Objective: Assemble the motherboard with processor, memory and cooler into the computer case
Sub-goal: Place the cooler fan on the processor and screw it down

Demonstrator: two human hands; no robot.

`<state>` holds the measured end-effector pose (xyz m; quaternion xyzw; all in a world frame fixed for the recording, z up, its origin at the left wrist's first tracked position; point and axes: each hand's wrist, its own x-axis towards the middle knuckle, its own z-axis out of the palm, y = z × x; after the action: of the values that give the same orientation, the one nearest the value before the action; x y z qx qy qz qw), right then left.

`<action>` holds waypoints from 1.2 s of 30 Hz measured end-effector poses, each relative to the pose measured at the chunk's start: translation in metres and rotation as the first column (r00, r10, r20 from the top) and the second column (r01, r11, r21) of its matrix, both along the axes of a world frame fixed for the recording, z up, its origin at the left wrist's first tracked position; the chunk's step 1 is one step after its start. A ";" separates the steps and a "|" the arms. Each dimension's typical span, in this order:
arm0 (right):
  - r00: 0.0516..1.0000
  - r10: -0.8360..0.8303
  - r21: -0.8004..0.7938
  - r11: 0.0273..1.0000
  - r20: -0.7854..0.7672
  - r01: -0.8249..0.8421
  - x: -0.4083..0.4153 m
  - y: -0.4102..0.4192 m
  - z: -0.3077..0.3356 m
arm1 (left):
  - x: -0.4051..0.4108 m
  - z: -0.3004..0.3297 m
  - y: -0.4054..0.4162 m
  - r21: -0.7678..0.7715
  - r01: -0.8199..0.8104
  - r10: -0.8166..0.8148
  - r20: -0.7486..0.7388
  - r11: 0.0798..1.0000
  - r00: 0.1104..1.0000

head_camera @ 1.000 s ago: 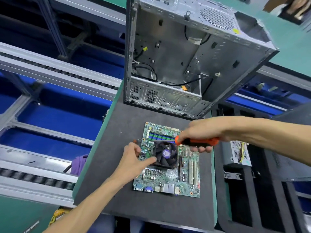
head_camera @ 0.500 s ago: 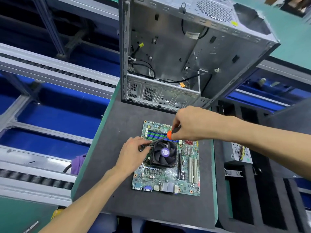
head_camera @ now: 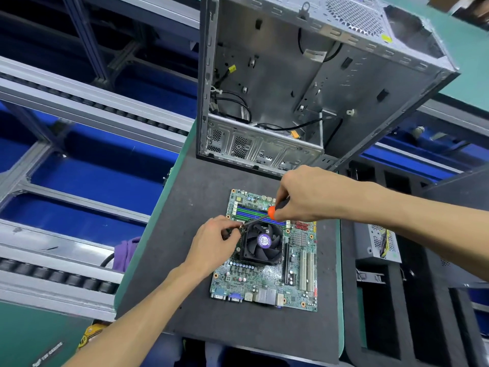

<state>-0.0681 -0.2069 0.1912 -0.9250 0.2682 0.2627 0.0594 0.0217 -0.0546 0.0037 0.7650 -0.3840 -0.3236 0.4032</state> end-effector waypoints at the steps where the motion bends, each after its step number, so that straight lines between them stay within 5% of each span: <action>1: 1.000 -0.001 0.004 1.000 0.001 0.001 0.000 -0.001 0.000 | 0.000 0.000 0.001 0.002 0.001 -0.001 -0.008 1.000 1.000; 14: 1.000 0.004 -0.004 1.000 0.014 -0.004 -0.001 -0.003 -0.002 | -0.004 -0.007 0.000 0.051 0.039 -0.039 -0.006 0.998 0.999; 19: 0.984 0.179 -0.087 0.980 -0.017 -0.180 0.003 0.005 0.002 | -0.003 -0.010 -0.001 0.045 0.018 -0.015 -0.068 0.999 0.998; 25: 0.718 0.678 -0.225 0.683 -0.156 -0.694 0.020 0.014 0.010 | -0.001 -0.016 -0.001 0.182 -0.055 0.084 -0.155 0.982 0.984; 29: 0.543 0.814 -0.163 0.518 -0.206 -0.839 0.029 0.019 0.011 | 0.000 -0.020 0.000 0.252 -0.036 0.072 -0.136 0.967 0.988; 33: 0.778 0.613 -0.095 0.774 -0.138 -0.626 0.027 0.013 0.006 | -0.001 -0.023 0.003 0.226 -0.018 0.049 -0.130 0.974 0.990; 36: 0.985 0.111 0.109 0.989 -0.132 -0.097 0.029 0.005 0.004 | -0.003 -0.026 0.004 0.206 -0.027 0.052 -0.115 0.978 0.992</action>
<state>-0.0394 -0.2023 0.1948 -0.9131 0.2093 0.3420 0.0741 0.0191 -0.0510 -0.0219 0.7890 -0.3085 -0.3986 0.3514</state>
